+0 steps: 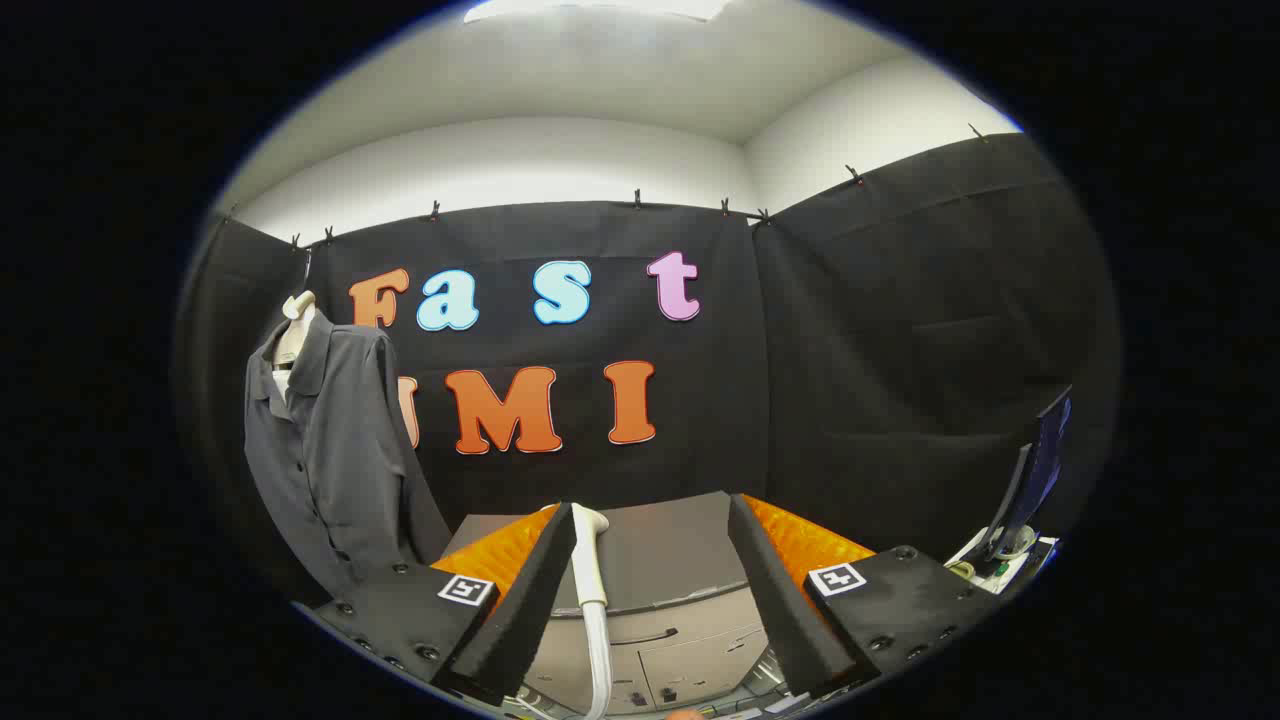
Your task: Iron the clothes twice with a garment steamer, once on the left side and once on the right side.
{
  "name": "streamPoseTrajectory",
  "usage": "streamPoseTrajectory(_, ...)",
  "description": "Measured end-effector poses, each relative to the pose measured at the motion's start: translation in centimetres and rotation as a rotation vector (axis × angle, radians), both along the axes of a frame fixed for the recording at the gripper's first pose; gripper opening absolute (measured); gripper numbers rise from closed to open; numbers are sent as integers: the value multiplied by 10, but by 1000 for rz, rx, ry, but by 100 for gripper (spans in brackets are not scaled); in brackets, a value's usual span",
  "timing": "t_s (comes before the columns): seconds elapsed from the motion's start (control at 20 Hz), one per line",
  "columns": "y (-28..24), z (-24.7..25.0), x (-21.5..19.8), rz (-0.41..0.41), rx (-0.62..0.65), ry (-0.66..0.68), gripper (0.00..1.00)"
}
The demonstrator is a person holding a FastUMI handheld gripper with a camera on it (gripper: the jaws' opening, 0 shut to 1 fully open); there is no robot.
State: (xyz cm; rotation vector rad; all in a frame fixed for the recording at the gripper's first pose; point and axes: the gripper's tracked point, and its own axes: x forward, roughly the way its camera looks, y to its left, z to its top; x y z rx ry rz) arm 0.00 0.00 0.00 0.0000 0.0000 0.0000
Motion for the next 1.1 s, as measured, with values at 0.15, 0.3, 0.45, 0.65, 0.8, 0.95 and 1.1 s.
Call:
streamPoseTrajectory(0.15,-1,-2,2,-4,3,5,99)
streamPoseTrajectory(0.3,-1,-3,3,-2,4,6,99)
streamPoseTrajectory(0.45,0,-6,6,-1,2,15,99)
streamPoseTrajectory(0.65,1,-8,10,0,4,20,99)
streamPoseTrajectory(0.8,4,-9,13,9,7,21,99)
streamPoseTrajectory(0.95,14,-10,18,46,14,25,99)
streamPoseTrajectory(1.1,12,-6,27,58,14,27,99)
